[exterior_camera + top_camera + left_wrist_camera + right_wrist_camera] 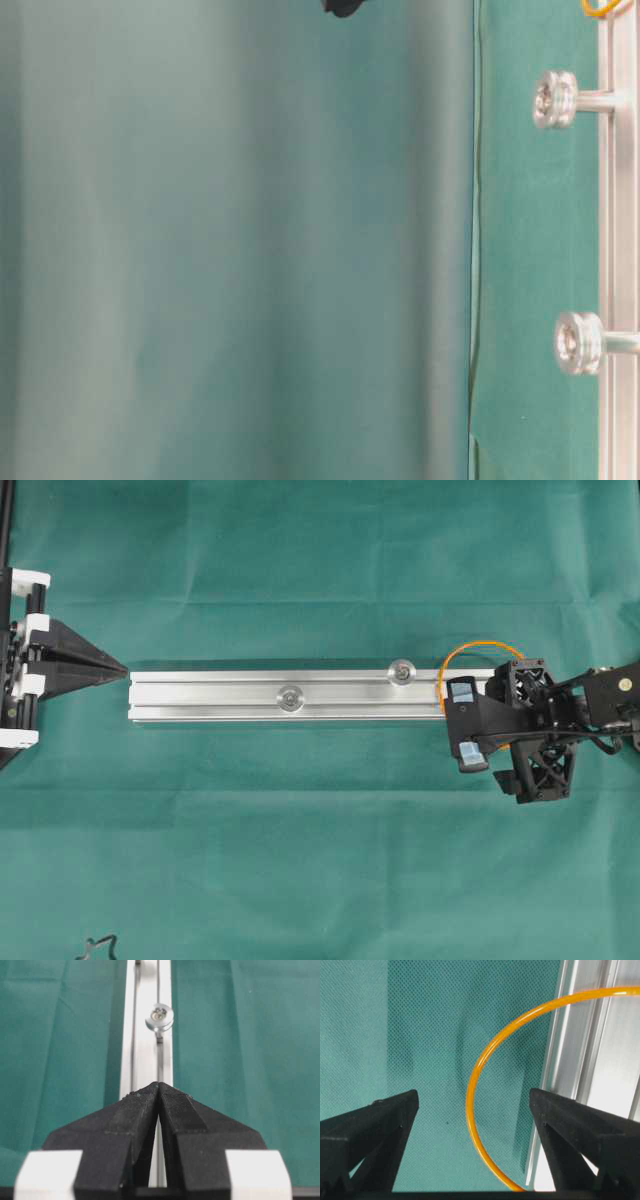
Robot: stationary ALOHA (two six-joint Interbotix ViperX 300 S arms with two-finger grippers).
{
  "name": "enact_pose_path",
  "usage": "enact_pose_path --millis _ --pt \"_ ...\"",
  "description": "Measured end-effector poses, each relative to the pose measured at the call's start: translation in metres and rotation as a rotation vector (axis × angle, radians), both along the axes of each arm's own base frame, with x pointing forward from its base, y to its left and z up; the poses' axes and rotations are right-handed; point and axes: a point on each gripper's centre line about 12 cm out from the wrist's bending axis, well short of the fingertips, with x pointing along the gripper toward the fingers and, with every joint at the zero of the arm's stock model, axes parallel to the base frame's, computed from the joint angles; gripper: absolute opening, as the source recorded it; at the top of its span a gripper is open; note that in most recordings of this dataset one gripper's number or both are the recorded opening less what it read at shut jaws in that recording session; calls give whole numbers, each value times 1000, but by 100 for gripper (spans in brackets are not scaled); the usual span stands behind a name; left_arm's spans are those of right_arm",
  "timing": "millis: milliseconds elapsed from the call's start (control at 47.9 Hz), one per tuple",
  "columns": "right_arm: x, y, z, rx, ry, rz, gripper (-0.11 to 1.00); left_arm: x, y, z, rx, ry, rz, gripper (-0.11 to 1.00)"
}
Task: Hook the rubber onto the shaft.
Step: 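Lower the open right gripper and close it on the band's near edge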
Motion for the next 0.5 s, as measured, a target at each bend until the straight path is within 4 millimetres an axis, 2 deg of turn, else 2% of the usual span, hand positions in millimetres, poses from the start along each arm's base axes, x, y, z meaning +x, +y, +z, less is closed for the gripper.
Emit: enact_pose_path --millis 230,313,397,501 --pt "0 0 0 2 -1 -6 97 0 0 0 0 0 0 2" --pt "0 0 0 2 -3 -6 93 0 0 1 0 -2 0 2" --pt "0 0 0 2 -1 -4 81 0 0 0 0 0 0 2" --pt "0 0 0 2 -1 -6 53 0 0 0 0 0 0 2"
